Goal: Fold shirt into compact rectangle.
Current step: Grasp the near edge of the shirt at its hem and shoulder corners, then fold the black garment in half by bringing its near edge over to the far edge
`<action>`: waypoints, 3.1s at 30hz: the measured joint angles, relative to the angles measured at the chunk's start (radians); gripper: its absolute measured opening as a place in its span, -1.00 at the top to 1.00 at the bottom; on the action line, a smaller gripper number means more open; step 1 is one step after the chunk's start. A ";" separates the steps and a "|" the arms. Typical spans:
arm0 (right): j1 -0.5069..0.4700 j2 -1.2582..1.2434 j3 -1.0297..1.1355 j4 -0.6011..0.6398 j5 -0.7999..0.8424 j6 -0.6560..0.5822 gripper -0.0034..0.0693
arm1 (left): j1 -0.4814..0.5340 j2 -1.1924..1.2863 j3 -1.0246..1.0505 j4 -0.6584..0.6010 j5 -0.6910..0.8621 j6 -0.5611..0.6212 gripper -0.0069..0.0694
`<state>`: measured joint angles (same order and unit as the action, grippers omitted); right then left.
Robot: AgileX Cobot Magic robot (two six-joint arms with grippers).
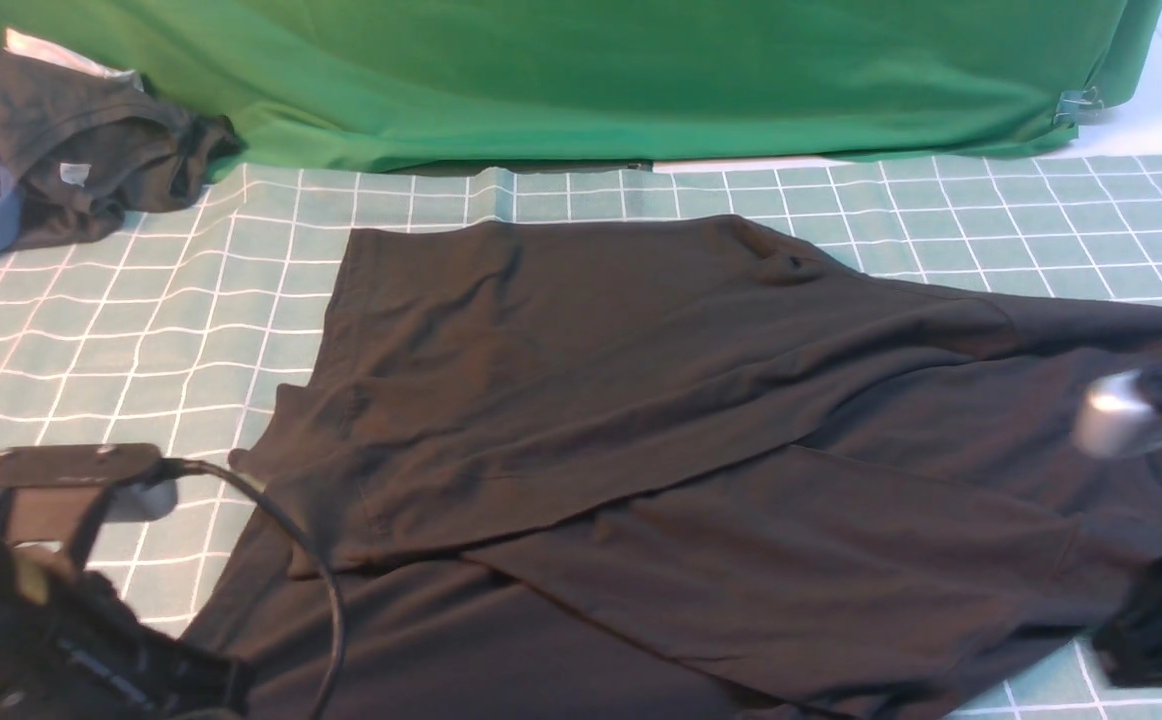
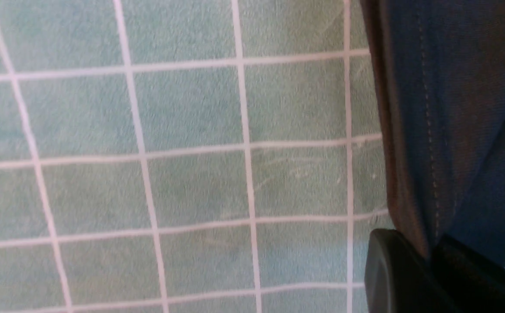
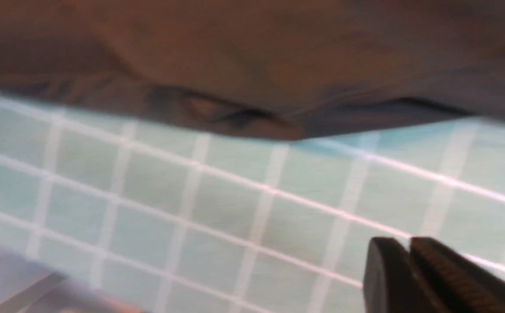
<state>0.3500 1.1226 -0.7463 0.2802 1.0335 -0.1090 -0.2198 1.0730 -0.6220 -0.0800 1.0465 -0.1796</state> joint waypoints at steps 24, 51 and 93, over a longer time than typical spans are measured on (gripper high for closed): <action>0.193 0.425 0.081 -0.138 -0.458 0.004 -0.11 | 0.000 -0.055 0.000 0.002 0.023 -0.023 0.79; 0.166 0.154 -0.160 -0.219 -0.065 -0.003 0.82 | 0.000 0.008 -0.315 0.056 0.014 -0.132 0.79; -0.020 1.158 -1.260 -0.239 -0.215 -0.184 0.39 | 0.195 1.028 -1.259 0.152 -0.114 -0.184 0.78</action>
<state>0.3298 2.2801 -2.0067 0.0407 0.8188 -0.2931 -0.0248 2.1014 -1.8811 0.0724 0.9324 -0.3638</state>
